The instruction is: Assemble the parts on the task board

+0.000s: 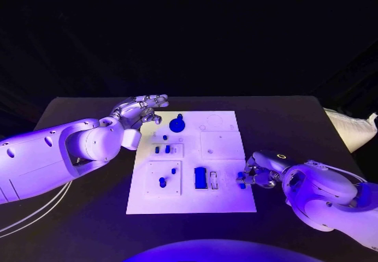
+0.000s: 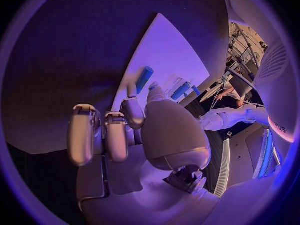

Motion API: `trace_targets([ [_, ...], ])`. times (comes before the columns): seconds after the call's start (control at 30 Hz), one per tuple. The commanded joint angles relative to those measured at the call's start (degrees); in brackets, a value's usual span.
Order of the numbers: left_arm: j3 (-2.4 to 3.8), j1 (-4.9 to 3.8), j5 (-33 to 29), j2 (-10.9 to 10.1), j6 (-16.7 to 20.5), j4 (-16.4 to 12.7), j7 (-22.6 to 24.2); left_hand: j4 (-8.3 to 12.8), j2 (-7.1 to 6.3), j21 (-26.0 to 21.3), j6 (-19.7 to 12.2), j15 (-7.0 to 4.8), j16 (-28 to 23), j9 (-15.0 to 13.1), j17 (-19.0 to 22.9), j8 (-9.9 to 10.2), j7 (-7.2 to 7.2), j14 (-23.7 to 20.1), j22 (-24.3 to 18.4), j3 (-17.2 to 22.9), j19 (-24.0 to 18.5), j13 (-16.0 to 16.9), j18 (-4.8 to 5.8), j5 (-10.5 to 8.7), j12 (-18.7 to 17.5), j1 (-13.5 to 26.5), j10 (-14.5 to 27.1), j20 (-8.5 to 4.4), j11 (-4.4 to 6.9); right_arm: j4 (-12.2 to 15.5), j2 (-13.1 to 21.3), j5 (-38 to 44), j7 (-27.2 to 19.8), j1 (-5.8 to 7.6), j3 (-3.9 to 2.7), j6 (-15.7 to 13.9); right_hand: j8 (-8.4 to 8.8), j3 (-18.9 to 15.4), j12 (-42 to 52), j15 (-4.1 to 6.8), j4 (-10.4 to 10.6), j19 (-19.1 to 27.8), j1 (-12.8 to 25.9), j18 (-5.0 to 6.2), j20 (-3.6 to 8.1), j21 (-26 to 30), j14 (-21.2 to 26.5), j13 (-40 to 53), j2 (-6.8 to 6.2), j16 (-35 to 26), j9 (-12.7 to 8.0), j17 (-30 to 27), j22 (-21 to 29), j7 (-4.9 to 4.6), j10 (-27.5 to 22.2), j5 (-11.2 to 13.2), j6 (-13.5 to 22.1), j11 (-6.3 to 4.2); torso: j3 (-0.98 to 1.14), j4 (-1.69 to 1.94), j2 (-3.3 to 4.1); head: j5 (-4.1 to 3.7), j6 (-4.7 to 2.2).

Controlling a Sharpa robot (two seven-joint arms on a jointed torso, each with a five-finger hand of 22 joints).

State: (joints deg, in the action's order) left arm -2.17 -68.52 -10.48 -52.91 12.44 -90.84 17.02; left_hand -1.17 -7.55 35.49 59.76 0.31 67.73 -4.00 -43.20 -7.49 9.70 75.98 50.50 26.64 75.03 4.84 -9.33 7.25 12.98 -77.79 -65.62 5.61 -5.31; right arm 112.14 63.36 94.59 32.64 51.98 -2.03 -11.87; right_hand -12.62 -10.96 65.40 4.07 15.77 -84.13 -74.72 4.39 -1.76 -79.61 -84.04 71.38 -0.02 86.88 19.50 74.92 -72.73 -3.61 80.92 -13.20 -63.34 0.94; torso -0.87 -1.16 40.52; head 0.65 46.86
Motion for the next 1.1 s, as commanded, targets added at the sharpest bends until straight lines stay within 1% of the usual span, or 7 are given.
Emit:
trace_targets([
  [0.03,0.03,-0.03,0.5,0.0,-1.2,-0.1,0.2,0.1,0.55,-0.4,-0.2,0.06,0.0,0.1,0.0,-0.3,0.04,-0.2,0.0,-0.3,-0.2,0.1,-0.64,0.30,0.2,0.2,0.5,0.30,-0.01,-0.5,-0.7,2.3,0.5,-0.36,0.11,2.9,0.41,0.1,2.2,0.56,-0.8,0.0,-1.9,-0.74,0.38,0.1,-5.0,1.8,-0.06,0.2,-0.1,10.7,0.1,-0.10,1.2,0.5,-0.3,-1.72,0.02,0.00,0.01,0.02,-0.01],
  [0.2,0.03,-0.03,0.5,0.0,-1.3,-0.1,0.1,0.1,0.55,-0.4,-0.2,0.06,0.0,0.1,0.0,-0.3,0.04,-0.2,0.0,-0.3,-0.2,0.1,-0.64,0.30,0.2,0.2,0.5,0.30,-0.01,-0.8,-1.6,4.8,0.5,-0.85,0.12,3.8,0.60,1.0,2.0,0.67,-2.8,0.1,-5.2,-0.75,0.47,0.1,-5.0,1.8,0.23,0.2,0.2,10.8,0.0,-0.02,1.2,1.7,-0.4,-1.84,0.00,-0.01,0.02,0.10,0.03],
  [0.33,0.03,-0.03,0.5,0.0,-1.3,-0.1,0.1,0.1,0.55,-0.4,-0.2,0.06,0.0,0.1,0.0,-0.3,0.04,-0.2,0.0,-0.3,-0.2,0.1,-0.64,0.30,0.2,0.2,0.5,0.30,-0.01,-1.0,-2.2,7.3,0.5,-1.12,0.12,5.1,0.88,3.5,1.8,0.85,-5.4,0.0,-9.6,-0.80,0.63,0.0,-5.1,1.9,1.10,0.3,0.3,10.9,-0.2,0.12,1.0,7.9,-0.6,-2.00,-0.02,0.00,0.01,0.18,0.04],
  [0.4,0.03,-0.03,0.5,0.0,-1.3,-0.1,0.1,0.1,0.55,-0.4,-0.2,0.06,0.0,0.1,0.0,-0.3,0.04,-0.2,0.0,-0.3,-0.2,0.1,-0.64,0.30,0.2,0.2,0.5,0.30,-0.01,-1.1,-2.5,8.7,0.5,-1.22,0.12,5.8,1.11,5.6,1.6,0.95,-7.2,0.0,-12.5,-0.82,0.77,-0.1,-5.1,1.9,1.75,0.4,0.3,11.0,-0.4,0.16,0.9,9.4,-0.7,-2.06,-0.01,-0.02,0.03,0.20,0.01],
  [0.6,0.03,-0.03,0.5,0.0,-1.3,-0.1,0.1,0.1,0.55,-0.4,-0.2,0.06,0.0,0.1,0.0,-0.3,0.04,-0.2,0.0,-0.3,-0.2,0.1,-0.64,0.30,0.2,0.2,0.5,0.30,-0.01,-1.4,-3.3,11.8,0.6,-1.36,0.13,7.8,2.25,10.1,0.7,0.61,-10.5,0.0,-16.3,-0.89,0.57,-0.1,-5.1,1.5,1.82,0.4,-0.2,11.1,-0.5,-0.34,0.3,9.5,-1.0,-1.67,-0.02,0.01,-0.01,0.26,0.12],
  [0.8,0.03,-0.03,0.5,0.1,-1.3,0.0,0.1,0.1,0.55,-0.4,-0.2,0.06,0.0,0.1,0.0,-0.3,0.04,-0.2,0.0,-0.3,-0.2,0.1,-0.64,0.30,0.2,0.2,0.5,0.30,-0.01,-1.9,-4.2,12.8,0.6,-1.46,0.19,9.8,3.22,11.4,0.0,0.40,-10.4,0.1,-14.6,-0.87,0.32,0.0,-5.1,1.1,1.14,0.3,-0.6,11.0,-0.4,-0.57,0.1,9.7,-1.1,-1.50,0.00,0.08,-0.02,0.31,0.11],
  [1.1,0.02,-0.03,0.6,0.2,-1.3,0.0,0.0,0.1,0.55,-0.4,-0.2,0.06,0.0,0.1,0.0,-0.3,0.04,-0.2,0.0,-0.3,-0.2,0.1,-0.64,0.30,0.2,0.2,0.5,0.30,-0.01,-2.3,-4.7,11.8,0.9,-1.50,0.21,9.5,4.75,14.0,-0.3,0.46,-6.3,0.0,-7.9,-0.85,0.29,0.0,-5.1,1.1,-0.99,0.3,-1.1,11.1,-0.5,-0.35,0.4,8.1,-1.5,-1.63,-0.01,-0.06,-0.02,0.41,0.06],
])
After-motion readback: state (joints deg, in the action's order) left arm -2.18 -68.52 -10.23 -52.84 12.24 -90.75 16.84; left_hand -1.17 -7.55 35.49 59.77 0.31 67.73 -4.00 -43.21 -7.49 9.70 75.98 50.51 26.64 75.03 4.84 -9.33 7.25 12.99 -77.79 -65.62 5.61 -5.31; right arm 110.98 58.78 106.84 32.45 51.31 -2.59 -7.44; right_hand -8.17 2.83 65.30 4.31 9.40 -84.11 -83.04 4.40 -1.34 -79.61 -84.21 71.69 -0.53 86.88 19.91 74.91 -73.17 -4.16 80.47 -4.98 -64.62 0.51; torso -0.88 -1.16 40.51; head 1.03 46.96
